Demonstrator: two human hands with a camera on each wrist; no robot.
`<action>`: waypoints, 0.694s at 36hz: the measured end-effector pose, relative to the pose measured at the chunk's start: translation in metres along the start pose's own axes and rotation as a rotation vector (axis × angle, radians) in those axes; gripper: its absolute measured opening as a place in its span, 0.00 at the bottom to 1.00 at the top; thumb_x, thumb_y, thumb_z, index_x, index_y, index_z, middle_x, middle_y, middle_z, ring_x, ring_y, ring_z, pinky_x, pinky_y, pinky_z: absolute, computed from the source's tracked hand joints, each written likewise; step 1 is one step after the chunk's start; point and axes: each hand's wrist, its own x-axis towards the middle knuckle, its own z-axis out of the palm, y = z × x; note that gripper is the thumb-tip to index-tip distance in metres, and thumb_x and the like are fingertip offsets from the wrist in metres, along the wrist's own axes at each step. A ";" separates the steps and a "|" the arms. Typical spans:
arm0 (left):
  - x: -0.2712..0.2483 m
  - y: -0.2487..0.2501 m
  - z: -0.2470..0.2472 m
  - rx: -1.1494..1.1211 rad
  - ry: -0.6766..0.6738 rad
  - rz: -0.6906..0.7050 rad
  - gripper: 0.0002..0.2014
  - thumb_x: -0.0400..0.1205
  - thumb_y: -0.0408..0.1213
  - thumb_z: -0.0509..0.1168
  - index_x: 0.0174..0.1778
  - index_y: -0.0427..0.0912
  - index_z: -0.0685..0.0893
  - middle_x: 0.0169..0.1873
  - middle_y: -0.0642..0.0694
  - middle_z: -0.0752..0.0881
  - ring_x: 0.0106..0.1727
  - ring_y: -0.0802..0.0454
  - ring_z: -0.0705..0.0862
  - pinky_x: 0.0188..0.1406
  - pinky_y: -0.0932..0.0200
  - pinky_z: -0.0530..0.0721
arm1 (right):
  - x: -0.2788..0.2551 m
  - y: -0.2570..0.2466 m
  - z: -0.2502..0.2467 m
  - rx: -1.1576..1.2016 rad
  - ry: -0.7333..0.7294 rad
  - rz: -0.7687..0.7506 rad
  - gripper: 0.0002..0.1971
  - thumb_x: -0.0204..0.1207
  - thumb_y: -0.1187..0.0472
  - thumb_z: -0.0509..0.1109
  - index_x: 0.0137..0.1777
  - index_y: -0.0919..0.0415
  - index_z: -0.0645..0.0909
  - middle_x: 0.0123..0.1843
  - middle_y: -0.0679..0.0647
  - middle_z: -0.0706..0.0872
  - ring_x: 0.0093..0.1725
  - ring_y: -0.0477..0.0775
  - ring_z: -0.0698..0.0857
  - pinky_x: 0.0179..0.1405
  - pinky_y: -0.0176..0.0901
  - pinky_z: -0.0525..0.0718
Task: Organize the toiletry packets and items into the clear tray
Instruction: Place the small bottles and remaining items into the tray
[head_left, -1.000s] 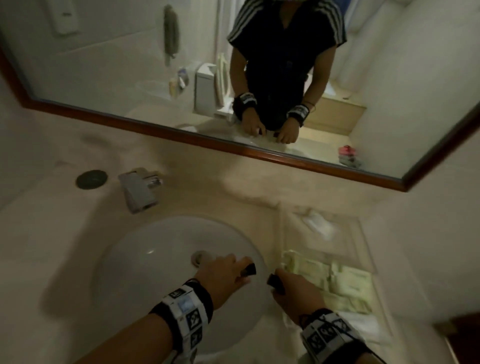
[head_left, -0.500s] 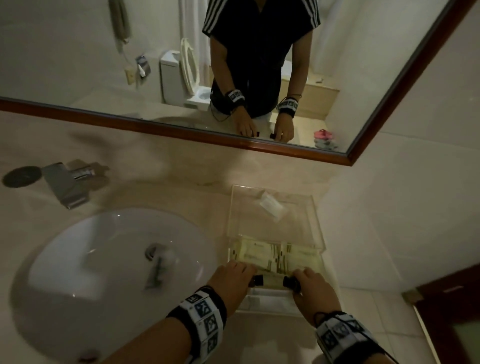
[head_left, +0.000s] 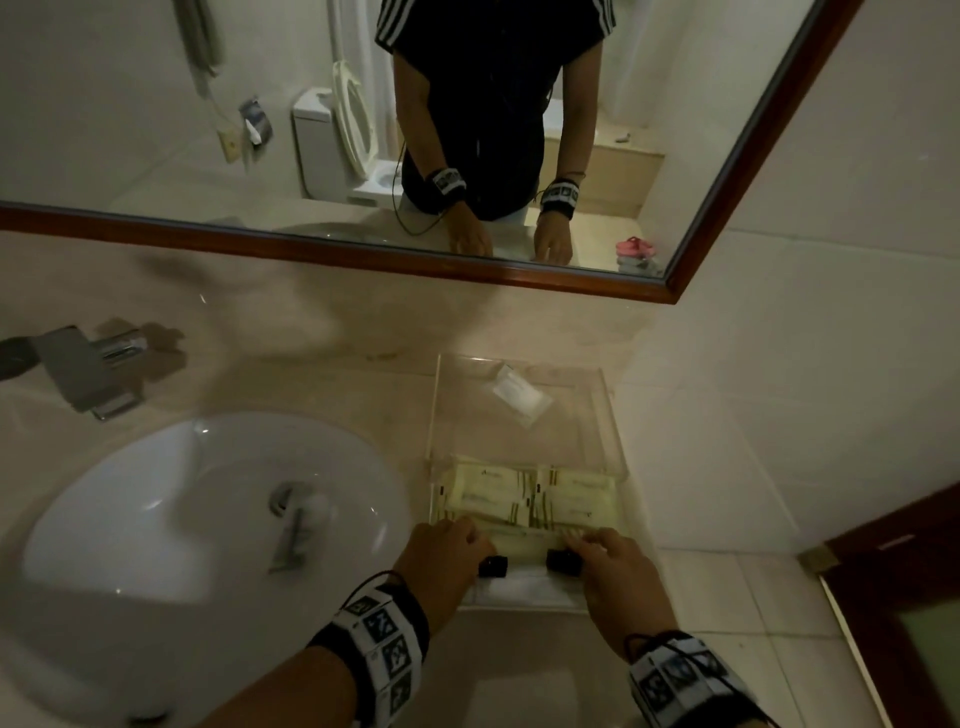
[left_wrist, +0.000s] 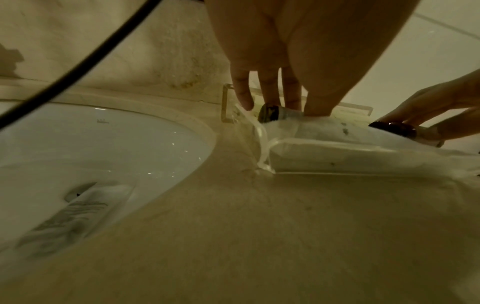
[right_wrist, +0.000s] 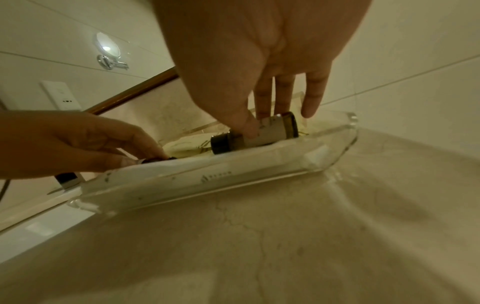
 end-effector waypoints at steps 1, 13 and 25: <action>-0.001 0.000 0.001 0.010 0.009 -0.003 0.20 0.84 0.33 0.56 0.72 0.51 0.74 0.66 0.47 0.75 0.66 0.45 0.75 0.62 0.51 0.70 | -0.001 0.001 0.002 -0.012 0.015 -0.011 0.28 0.66 0.69 0.71 0.66 0.48 0.81 0.61 0.52 0.84 0.56 0.60 0.84 0.49 0.50 0.84; -0.002 0.001 0.002 0.025 -0.059 -0.019 0.17 0.86 0.36 0.54 0.70 0.50 0.75 0.64 0.45 0.78 0.64 0.44 0.77 0.59 0.53 0.74 | -0.004 0.002 0.005 -0.033 0.023 -0.034 0.25 0.69 0.70 0.71 0.65 0.49 0.83 0.50 0.54 0.87 0.51 0.60 0.85 0.46 0.49 0.85; -0.002 0.000 0.008 0.085 0.017 -0.054 0.18 0.52 0.46 0.84 0.36 0.57 0.89 0.33 0.53 0.85 0.34 0.53 0.86 0.26 0.61 0.81 | 0.000 0.001 0.009 -0.006 -0.028 -0.025 0.23 0.80 0.62 0.60 0.74 0.45 0.72 0.63 0.53 0.79 0.65 0.57 0.76 0.59 0.45 0.79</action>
